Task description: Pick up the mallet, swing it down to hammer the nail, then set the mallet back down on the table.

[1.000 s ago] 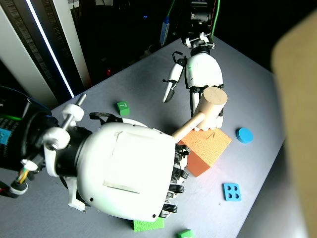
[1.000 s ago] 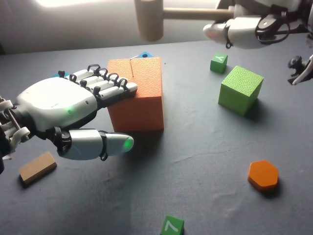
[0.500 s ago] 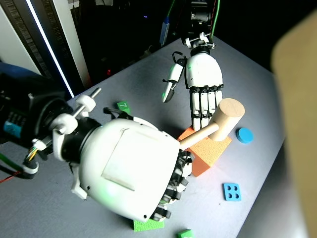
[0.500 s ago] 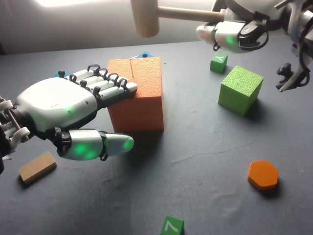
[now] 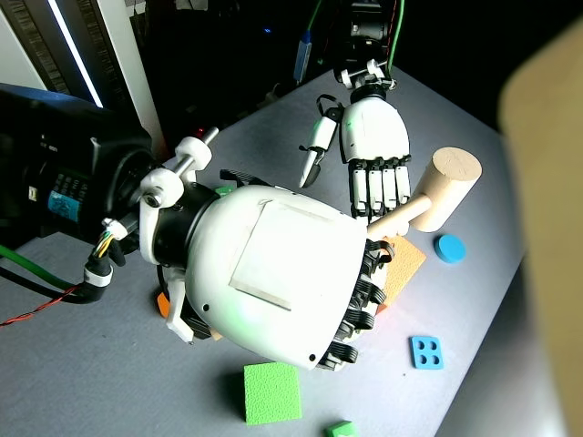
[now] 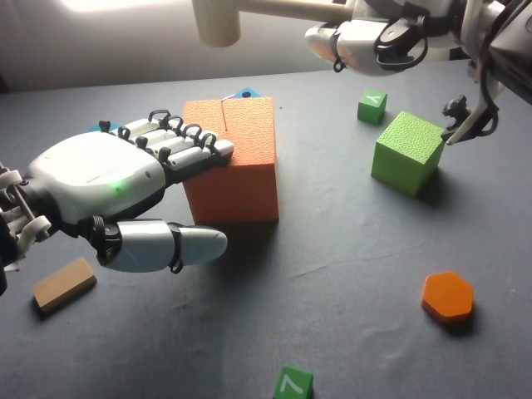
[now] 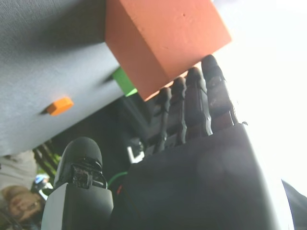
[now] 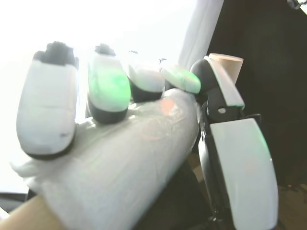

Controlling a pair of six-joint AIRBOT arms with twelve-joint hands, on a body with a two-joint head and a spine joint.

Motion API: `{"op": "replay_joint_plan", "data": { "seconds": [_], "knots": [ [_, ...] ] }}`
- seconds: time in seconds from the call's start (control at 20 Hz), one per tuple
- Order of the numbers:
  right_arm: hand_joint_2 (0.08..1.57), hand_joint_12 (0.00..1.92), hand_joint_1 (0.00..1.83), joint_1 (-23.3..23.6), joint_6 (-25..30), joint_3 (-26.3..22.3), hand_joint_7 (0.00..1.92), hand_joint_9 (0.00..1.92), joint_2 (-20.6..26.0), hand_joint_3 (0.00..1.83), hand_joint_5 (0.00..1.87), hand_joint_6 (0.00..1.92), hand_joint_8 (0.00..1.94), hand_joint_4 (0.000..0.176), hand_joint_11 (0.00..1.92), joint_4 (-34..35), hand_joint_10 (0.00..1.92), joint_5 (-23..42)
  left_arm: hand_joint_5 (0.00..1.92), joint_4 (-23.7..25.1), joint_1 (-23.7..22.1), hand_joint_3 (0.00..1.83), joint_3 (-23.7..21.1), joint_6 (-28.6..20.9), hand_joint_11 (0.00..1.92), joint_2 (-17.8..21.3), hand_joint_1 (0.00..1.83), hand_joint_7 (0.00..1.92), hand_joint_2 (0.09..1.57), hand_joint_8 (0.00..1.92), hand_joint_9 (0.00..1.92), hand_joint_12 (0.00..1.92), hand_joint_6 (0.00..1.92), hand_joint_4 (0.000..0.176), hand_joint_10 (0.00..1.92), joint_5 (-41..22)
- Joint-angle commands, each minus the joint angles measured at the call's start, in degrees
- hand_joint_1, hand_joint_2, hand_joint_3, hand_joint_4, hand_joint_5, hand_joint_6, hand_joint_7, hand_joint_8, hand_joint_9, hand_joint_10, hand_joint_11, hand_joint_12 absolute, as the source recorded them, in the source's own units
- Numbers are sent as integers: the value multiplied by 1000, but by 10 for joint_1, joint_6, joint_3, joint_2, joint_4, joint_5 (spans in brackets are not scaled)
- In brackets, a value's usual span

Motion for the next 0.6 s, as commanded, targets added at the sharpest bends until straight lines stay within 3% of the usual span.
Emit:
{"op": "replay_joint_plan", "data": {
  "seconds": [0.0, 0.25, 0.3, 0.35, 0.4, 0.5, 0.55],
  "knots": [
    [1450, 1921, 463, 11, 1, 1, 1503, 1629, 1, 0, 1302, 1921, 1941, 0, 1749, -25, 1921, 42, 141, 3, 0, 0, -1, -1, 20, -4, 0, 146, 1229, 6, 144, 320, 6, 0, 7, -36],
    [1440, 1921, 492, -6, 2, 8, 1517, 1643, -9, 1, 1319, 1921, 1941, 0, 1762, -14, 1921, 43, 137, 3, 1, 0, -2, 0, 12, -4, 0, 145, 1232, 3, 145, 326, 2, 0, 5, -36],
    [1449, 1921, 480, -13, 2, 13, 1517, 1644, -12, 0, 1326, 1921, 1941, 13, 1765, -11, 1921, 44, 142, 3, 1, 1, -2, 0, 15, -4, 0, 149, 1234, 4, 148, 329, 3, 0, 6, -36],
    [1446, 1921, 477, -21, 2, 18, 1514, 1639, -16, 1, 1327, 1921, 1941, 94, 1758, -4, 1921, 43, 138, 3, 2, 0, -2, 0, 16, -4, 0, 148, 1231, 3, 149, 331, 1, 0, 6, -36],
    [1436, 1921, 504, -29, 5, 22, 1508, 1636, -18, 0, 1329, 1921, 1941, 120, 1748, -3, 1921, 40, 135, 3, 2, 0, -2, 0, 12, -4, 0, 147, 1234, 3, 147, 331, 0, 0, 4, -36],
    [1440, 1921, 483, -53, 8, 27, 1507, 1633, -23, 0, 1321, 1921, 1941, 147, 1736, -3, 1921, 39, 133, 3, 1, 1, -2, 0, 7, -4, 0, 144, 1235, 1, 144, 334, 0, 0, 2, -36],
    [1445, 1921, 474, -65, 10, 29, 1511, 1636, -24, 1, 1318, 1921, 1941, 170, 1737, -3, 1921, 39, 133, 3, 0, 0, -2, 0, 9, -4, 0, 142, 1231, 0, 140, 336, 0, 0, 0, -36]
  ]
}}
